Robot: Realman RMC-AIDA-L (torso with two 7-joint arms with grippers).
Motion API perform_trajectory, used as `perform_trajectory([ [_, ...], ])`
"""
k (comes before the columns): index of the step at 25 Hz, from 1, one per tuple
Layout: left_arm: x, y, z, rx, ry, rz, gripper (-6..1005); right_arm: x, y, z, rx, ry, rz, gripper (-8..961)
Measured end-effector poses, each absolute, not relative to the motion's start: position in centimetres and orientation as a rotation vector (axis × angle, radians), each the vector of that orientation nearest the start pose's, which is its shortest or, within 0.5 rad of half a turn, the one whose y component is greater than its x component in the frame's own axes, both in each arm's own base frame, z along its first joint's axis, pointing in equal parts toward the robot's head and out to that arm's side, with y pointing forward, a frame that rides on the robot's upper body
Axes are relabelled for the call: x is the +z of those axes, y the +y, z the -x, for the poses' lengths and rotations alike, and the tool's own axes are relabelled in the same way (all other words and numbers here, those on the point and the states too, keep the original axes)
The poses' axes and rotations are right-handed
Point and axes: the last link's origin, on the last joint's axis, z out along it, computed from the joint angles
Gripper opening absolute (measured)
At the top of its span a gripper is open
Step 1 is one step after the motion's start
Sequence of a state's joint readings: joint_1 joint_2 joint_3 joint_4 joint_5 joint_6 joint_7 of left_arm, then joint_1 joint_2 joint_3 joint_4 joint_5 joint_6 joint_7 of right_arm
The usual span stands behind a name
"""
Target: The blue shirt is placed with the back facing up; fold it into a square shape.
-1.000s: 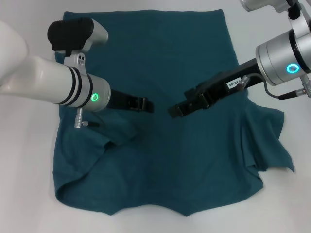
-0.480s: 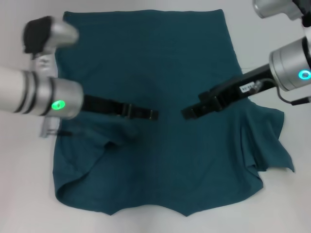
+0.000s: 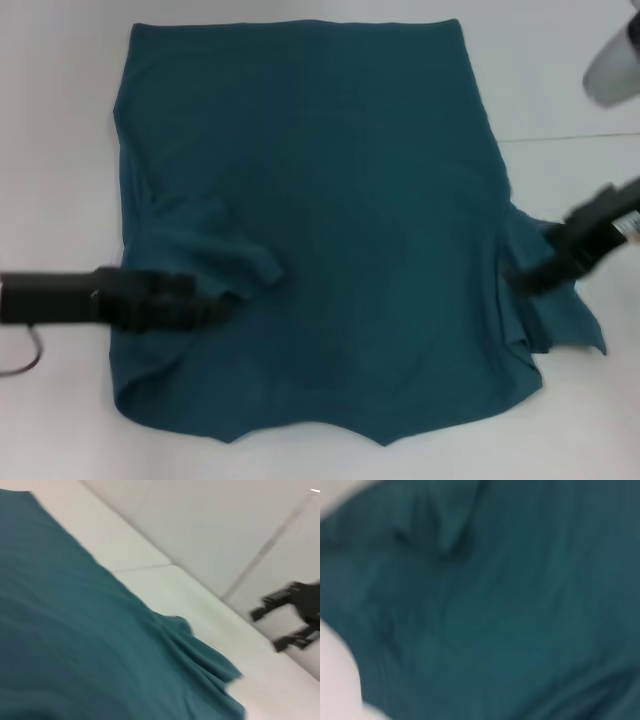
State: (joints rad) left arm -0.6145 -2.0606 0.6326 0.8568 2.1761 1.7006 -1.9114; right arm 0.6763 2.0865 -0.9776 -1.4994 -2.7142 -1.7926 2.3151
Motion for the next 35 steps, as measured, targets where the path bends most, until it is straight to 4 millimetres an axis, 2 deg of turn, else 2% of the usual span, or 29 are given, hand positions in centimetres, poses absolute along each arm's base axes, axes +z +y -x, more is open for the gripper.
perform_trajectory([
  [1, 3.9, 34.2, 23.9, -0.593, -1.063, 2.762, 945, 8.3, 36.0, -18.3, -0.523, 0.807, 2.528, 839],
  [2, 4.2, 33.7, 24.6, -0.608, -1.058, 2.750, 945, 8.3, 36.0, -18.3, -0.523, 0.807, 2.528, 839],
  [6, 4.8, 32.6, 26.3, -0.626, -1.085, 2.696, 943, 8.1, 35.6, -19.2, -0.703, 0.773, 2.489, 840],
  [10, 4.9, 32.1, 26.9, -0.628, -1.094, 2.679, 942, 7.1, 34.8, -19.8, -0.859, 0.712, 2.492, 840],
  [20, 4.3, 31.9, 27.4, -0.603, -1.115, 2.676, 940, 5.8, 34.2, -21.4, -0.921, 0.694, 2.466, 837],
  [35, 3.8, 31.3, 28.1, -0.608, -1.144, 2.652, 939, 3.5, 35.3, -24.6, -0.922, 0.652, 2.415, 834],
])
